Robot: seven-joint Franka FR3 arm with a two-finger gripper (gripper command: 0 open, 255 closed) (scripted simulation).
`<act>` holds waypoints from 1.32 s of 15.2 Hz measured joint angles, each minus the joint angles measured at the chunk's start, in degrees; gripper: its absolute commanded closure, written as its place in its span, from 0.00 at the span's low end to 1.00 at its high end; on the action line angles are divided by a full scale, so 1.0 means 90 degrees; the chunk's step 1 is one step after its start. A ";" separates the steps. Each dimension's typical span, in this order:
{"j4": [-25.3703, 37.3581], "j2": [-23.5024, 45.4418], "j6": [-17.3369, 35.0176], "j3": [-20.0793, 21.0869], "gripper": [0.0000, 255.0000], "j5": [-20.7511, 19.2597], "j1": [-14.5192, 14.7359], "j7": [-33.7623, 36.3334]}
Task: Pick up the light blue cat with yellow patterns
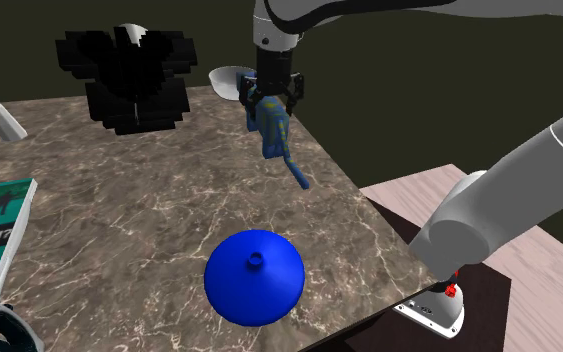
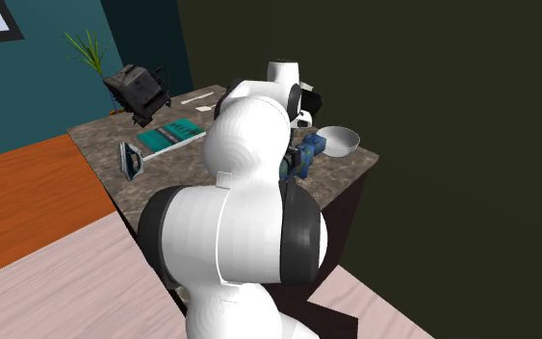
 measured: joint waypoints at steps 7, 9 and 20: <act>-0.0139 -0.0014 0.0131 0.0005 1.00 0.0004 0.0004 0.0000; -0.0140 -0.0014 0.0132 0.0005 1.00 0.0004 0.0004 -0.0001; 0.0442 0.0008 -0.0442 -0.0013 1.00 -0.0011 -0.0008 0.0012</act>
